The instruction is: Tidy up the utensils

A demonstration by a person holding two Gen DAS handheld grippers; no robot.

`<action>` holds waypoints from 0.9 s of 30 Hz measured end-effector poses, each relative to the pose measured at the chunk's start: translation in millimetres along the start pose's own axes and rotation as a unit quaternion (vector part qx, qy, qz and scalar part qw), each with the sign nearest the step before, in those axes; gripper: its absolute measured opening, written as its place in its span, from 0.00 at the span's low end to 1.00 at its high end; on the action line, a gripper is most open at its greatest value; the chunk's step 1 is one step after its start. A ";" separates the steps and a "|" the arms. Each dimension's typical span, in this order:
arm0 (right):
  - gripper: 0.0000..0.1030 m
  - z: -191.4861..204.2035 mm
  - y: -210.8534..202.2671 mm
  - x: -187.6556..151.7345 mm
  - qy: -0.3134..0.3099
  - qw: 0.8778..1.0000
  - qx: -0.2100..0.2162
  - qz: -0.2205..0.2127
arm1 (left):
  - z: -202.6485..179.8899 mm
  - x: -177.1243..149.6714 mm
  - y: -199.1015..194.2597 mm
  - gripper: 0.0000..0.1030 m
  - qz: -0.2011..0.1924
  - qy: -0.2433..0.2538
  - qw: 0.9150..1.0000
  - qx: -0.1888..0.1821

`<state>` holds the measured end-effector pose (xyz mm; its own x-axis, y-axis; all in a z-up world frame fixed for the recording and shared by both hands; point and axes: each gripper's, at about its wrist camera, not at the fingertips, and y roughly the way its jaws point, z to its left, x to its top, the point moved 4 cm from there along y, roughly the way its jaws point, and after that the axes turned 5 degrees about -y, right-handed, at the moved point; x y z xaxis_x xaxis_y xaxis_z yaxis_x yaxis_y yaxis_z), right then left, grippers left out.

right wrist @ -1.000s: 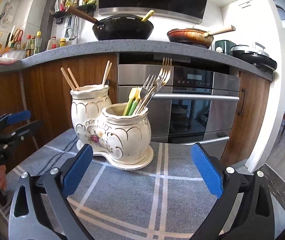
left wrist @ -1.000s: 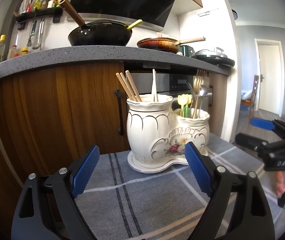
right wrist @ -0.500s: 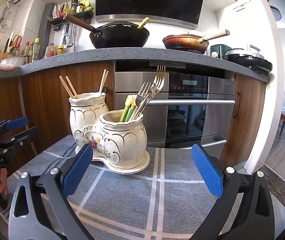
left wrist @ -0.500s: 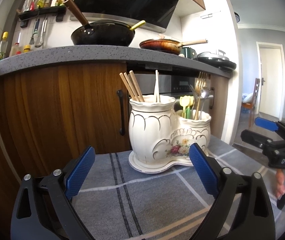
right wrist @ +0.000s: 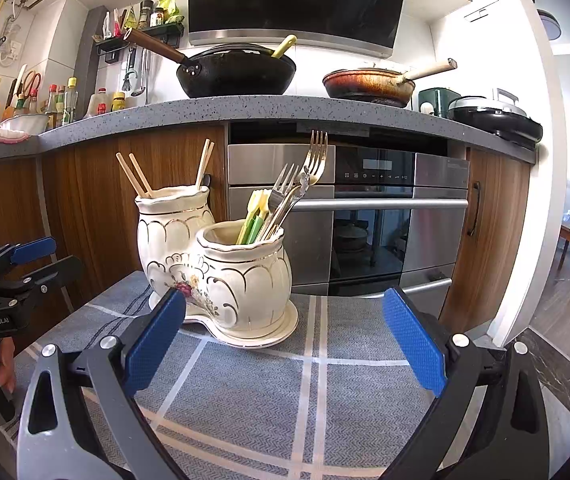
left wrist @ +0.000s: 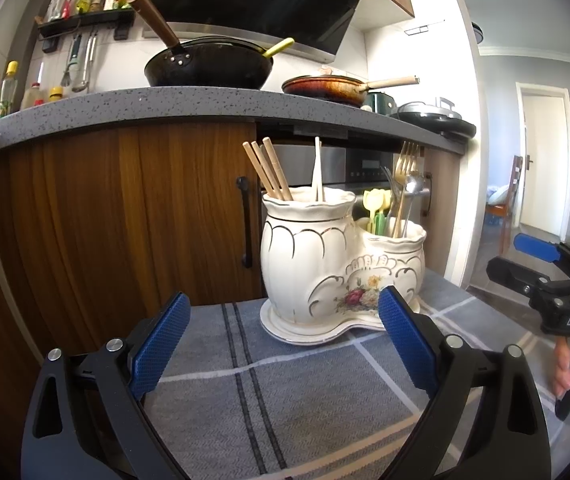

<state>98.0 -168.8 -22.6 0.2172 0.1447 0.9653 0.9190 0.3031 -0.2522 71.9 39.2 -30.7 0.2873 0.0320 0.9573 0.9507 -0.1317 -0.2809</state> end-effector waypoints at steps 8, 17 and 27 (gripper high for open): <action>0.95 -0.1 0.4 -0.2 0.000 1.000 0.000 0.002 | 0.7 0.0 0.1 0.92 0.003 -0.002 1.000 0.005; 0.95 -0.8 0.9 -0.5 0.002 1.000 -0.004 0.001 | 6.2 0.1 2.4 0.92 0.006 -0.009 0.999 0.031; 0.95 -0.8 -4.4 -0.2 0.003 1.000 -0.013 -0.007 | 14.2 0.5 0.8 0.92 0.001 -0.019 0.997 0.074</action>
<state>94.2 -170.9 -21.7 0.2065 0.1346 0.9691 0.9302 0.2802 -0.2371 74.5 53.2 -31.5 0.2906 0.0707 0.9542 0.9562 0.0163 -0.2924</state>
